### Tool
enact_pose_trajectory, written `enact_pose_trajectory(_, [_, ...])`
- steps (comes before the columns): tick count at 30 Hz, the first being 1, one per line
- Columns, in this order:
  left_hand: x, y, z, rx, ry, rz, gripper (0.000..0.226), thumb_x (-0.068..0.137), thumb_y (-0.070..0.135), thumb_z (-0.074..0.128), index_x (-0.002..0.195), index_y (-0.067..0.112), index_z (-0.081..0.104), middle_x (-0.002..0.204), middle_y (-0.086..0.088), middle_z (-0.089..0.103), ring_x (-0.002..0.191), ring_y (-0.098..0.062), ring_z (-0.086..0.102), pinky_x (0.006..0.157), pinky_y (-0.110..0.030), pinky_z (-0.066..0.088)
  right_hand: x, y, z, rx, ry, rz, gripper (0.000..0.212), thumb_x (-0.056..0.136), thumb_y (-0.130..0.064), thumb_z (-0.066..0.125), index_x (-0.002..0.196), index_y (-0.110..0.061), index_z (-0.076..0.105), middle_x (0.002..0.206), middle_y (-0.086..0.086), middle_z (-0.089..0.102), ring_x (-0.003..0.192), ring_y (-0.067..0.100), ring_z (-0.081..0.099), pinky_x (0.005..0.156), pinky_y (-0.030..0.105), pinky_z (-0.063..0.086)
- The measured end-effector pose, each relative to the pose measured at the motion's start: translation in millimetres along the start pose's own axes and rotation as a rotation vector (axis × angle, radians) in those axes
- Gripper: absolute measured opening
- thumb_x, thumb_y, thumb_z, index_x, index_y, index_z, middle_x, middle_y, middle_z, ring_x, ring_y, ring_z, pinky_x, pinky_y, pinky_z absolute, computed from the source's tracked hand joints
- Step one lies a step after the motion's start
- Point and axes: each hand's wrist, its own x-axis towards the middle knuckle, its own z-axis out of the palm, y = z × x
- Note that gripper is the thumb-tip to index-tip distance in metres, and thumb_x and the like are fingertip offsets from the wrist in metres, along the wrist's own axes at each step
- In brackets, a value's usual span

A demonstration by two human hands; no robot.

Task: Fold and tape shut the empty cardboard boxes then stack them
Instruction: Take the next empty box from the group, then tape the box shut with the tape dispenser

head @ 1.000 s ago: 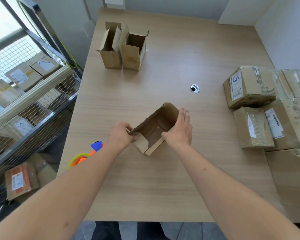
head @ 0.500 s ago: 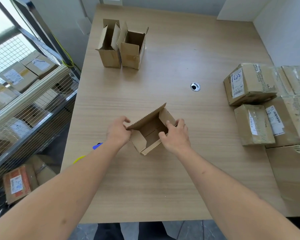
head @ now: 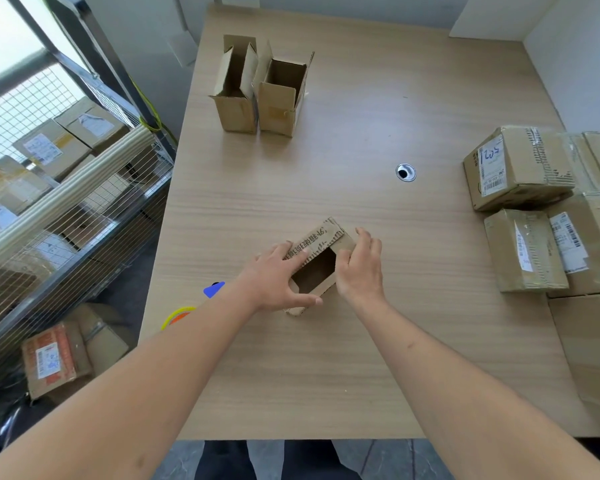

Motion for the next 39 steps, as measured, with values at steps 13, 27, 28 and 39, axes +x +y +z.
enact_pose_trajectory(13, [4.1,-17.6,19.7,0.083,0.090,0.069,0.065,0.104,0.037,0.054,0.159,0.047,0.022,0.170,0.006,0.014,0.155,-0.028,0.018,0.118,-0.047,0.030,-10.8,27.4,25.9,-0.675,-0.171,-0.466,0.055,0.107,-0.038,0.042,0.158,-0.044,0.023,0.171,-0.002,0.010,0.153,0.037,0.014,0.122,0.051,0.022])
enact_pose_trajectory(27, [-76.6,-83.3,38.2,0.036,0.276,-0.301,0.068,0.100,0.056,0.043,0.160,0.033,0.022,0.121,-0.015,0.045,0.107,-0.037,0.049,0.098,-0.046,0.044,-55.4,-3.3,69.7,-0.765,-0.178,-0.258,0.086,0.102,-0.031,0.053,0.161,-0.034,-0.010,0.170,0.008,-0.011,0.155,0.045,0.000,0.123,0.058,0.014])
enact_pose_trajectory(28, [-84.6,-83.7,40.5,0.093,0.243,-0.335,0.071,0.098,0.059,0.045,0.160,0.035,0.019,0.120,-0.014,0.045,0.106,-0.036,0.048,0.096,-0.044,0.043,-59.3,-4.3,71.8,-0.765,-0.179,-0.248,0.081,0.105,-0.033,0.048,0.161,-0.034,-0.010,0.170,0.008,-0.011,0.155,0.045,0.000,0.123,0.058,0.015])
enact_pose_trajectory(39, [-116.5,-90.3,77.3,-0.003,0.186,-0.535,0.098,0.092,0.048,0.067,0.156,0.052,-0.007,0.121,-0.019,0.042,0.086,-0.031,0.048,0.079,-0.040,0.047,-93.5,-8.6,74.8,-0.817,-0.134,-0.249,0.057,0.109,-0.042,0.029,0.161,-0.033,0.008,0.168,0.011,0.010,0.148,0.044,0.023,0.113,0.054,0.034])
